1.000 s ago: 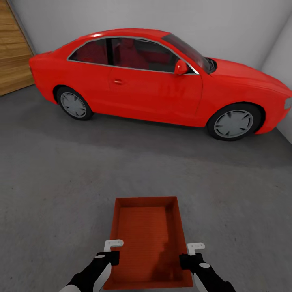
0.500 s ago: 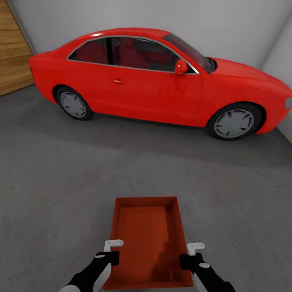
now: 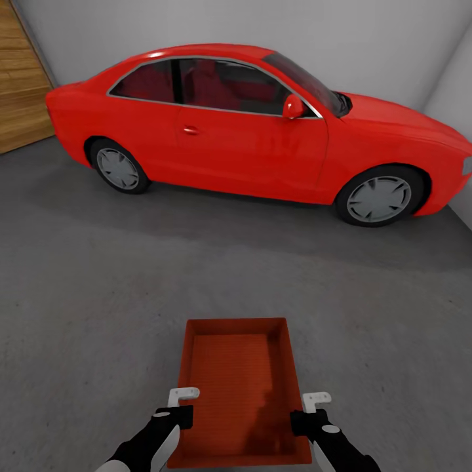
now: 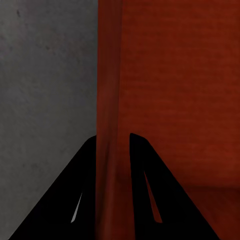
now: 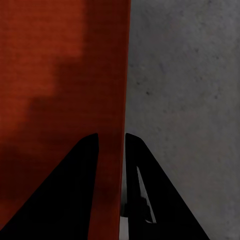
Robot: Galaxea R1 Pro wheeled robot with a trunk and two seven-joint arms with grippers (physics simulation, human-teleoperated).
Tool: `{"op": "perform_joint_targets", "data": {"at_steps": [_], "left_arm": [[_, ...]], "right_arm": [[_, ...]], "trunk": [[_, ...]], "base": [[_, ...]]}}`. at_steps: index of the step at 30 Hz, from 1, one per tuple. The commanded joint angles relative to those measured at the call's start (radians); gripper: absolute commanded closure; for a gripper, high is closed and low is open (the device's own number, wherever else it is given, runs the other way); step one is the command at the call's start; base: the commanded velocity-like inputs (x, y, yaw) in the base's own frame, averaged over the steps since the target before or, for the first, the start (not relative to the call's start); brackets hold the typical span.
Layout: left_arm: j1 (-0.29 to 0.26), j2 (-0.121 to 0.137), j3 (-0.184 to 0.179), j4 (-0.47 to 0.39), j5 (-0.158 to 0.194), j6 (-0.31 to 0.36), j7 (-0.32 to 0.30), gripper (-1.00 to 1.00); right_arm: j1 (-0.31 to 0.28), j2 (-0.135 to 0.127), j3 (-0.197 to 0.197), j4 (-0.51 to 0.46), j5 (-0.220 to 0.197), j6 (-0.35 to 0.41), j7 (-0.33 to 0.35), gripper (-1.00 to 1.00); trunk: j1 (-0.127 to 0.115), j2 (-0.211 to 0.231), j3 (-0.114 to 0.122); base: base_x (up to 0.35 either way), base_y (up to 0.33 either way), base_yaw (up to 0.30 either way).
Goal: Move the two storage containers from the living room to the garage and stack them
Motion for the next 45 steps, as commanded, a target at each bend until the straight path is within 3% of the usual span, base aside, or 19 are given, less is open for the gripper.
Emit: {"op": "perform_joint_targets", "data": {"at_steps": [1,6,22,45], "left_arm": [[-0.001,-0.083,0.007,-0.056,-0.017,0.007,0.011,1.0],[-0.001,-0.083,0.007,-0.056,-0.017,0.007,0.011,1.0],[-0.001,-0.083,0.007,-0.056,-0.017,0.007,0.011,1.0],[0.0,-0.083,0.007,-0.056,-0.017,0.007,0.011,1.0]], "right_arm": [[0.001,0.058,-0.001,0.001,0.002,0.006,-0.002,1.0],[0.001,0.058,-0.001,0.001,0.002,0.006,-0.002,1.0],[0.001,0.058,-0.001,0.001,0.004,0.003,-0.005,1.0],[0.001,0.058,-0.001,0.001,0.003,0.005,-0.002,1.0]], "trunk": [[0.004,-0.008,-0.004],[0.023,-0.043,-0.02],[0.023,-0.043,-0.02],[0.111,-0.204,-0.092]], "base": [[0.0,0.0,0.0],[0.0,0.0,0.0],[0.0,0.0,0.0],[0.0,0.0,0.0]]}}
